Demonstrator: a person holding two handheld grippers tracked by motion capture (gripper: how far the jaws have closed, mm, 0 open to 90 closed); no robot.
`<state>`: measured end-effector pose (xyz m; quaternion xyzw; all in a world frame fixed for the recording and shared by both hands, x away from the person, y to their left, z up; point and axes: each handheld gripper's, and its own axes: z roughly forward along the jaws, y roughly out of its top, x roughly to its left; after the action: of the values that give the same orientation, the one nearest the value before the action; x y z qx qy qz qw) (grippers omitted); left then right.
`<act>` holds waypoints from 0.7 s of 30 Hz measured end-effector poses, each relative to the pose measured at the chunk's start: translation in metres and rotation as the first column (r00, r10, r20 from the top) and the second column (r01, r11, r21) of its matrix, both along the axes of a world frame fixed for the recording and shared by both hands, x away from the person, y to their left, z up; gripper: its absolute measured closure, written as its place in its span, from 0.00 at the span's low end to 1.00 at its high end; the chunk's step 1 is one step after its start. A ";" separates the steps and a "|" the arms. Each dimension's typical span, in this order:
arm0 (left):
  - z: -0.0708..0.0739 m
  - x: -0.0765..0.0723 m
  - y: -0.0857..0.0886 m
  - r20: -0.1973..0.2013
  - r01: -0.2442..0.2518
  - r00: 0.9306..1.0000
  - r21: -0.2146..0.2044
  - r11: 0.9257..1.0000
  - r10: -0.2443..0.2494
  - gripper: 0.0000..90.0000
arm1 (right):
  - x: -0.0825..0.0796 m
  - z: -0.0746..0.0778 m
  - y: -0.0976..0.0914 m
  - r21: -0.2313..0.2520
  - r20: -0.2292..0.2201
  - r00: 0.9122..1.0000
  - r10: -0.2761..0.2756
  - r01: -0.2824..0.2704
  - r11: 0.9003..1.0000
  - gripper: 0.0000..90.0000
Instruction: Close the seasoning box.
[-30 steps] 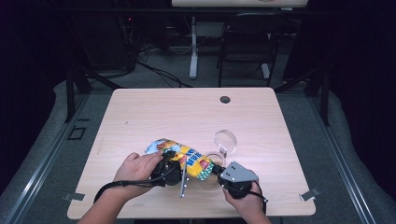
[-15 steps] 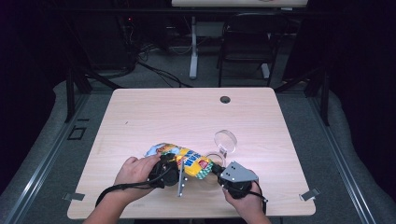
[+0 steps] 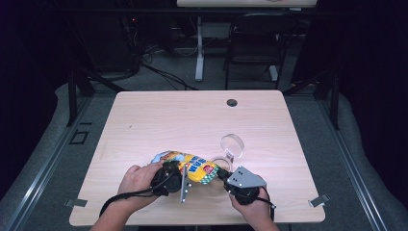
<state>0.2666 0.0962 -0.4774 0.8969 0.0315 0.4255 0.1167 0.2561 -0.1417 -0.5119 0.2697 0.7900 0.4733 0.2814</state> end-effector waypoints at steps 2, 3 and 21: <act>-0.001 0.001 0.001 -0.005 -0.001 1.000 -0.009 1.000 0.001 0.98 | 0.000 0.000 0.000 0.002 0.001 1.000 0.002 -0.002 1.000 0.97; -0.001 0.001 0.001 -0.006 -0.001 1.000 -0.011 1.000 0.001 0.98 | 0.000 0.000 0.000 0.002 0.003 1.000 -0.001 0.001 1.000 0.97; -0.005 0.005 0.011 -0.087 -0.027 0.996 -0.125 0.992 0.016 0.98 | 0.001 -0.002 0.000 0.026 0.000 1.000 0.006 -0.006 1.000 0.80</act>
<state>0.2712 0.1072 -0.4828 0.9048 0.0729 0.3850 0.1669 0.2570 -0.1418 -0.5142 0.2710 0.7846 0.4843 0.2764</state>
